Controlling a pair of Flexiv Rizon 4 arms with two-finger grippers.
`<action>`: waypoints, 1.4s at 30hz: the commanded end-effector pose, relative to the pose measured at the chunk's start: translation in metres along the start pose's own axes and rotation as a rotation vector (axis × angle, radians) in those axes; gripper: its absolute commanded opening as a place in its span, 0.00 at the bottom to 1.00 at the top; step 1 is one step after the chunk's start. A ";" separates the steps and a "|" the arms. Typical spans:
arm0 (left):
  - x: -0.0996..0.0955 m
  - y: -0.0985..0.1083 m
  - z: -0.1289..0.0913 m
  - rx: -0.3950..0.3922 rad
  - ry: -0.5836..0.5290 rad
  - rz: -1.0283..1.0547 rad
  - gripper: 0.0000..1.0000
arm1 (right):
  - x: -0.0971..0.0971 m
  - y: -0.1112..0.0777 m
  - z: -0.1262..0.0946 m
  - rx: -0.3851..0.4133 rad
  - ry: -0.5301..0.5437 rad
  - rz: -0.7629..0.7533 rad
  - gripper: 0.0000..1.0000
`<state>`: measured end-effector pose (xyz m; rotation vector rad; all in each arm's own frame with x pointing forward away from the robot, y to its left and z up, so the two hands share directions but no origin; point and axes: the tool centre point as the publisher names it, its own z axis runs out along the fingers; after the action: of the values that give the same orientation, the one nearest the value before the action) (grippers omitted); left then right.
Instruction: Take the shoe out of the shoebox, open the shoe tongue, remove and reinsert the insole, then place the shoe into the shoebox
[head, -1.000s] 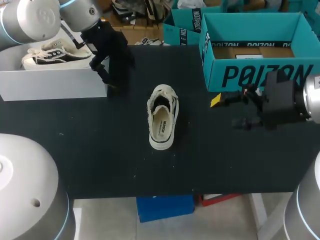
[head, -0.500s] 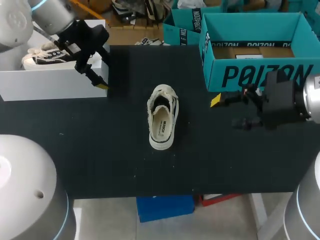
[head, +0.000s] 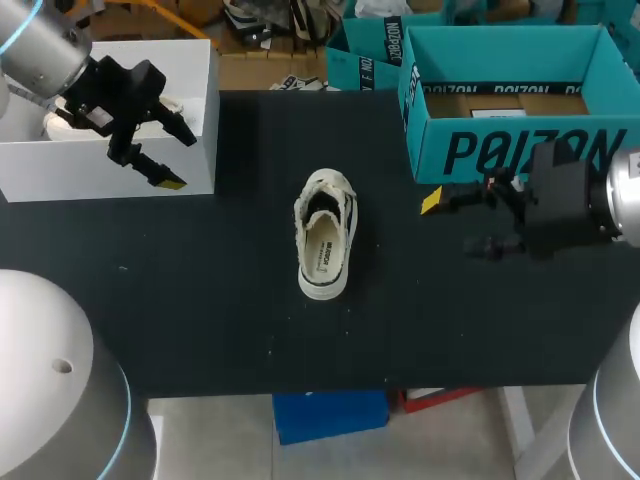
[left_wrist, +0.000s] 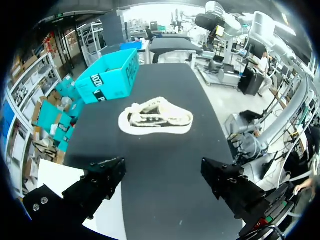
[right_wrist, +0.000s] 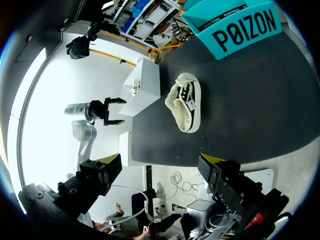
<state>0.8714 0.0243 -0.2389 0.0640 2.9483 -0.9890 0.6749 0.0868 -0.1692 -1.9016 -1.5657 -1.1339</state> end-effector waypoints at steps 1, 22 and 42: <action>0.004 0.006 0.000 0.012 -0.038 0.004 1.00 | 0.000 0.000 0.001 0.000 0.000 0.000 1.00; 0.004 0.006 0.000 0.012 -0.038 0.004 1.00 | 0.000 0.000 0.001 0.000 0.000 0.000 1.00; 0.004 0.006 0.000 0.012 -0.038 0.004 1.00 | -0.003 0.005 0.006 0.060 -0.052 -0.032 1.00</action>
<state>0.8687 0.0292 -0.2411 0.0512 2.9123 -0.9976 0.6722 0.0872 -0.1728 -1.8945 -1.5917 -1.1214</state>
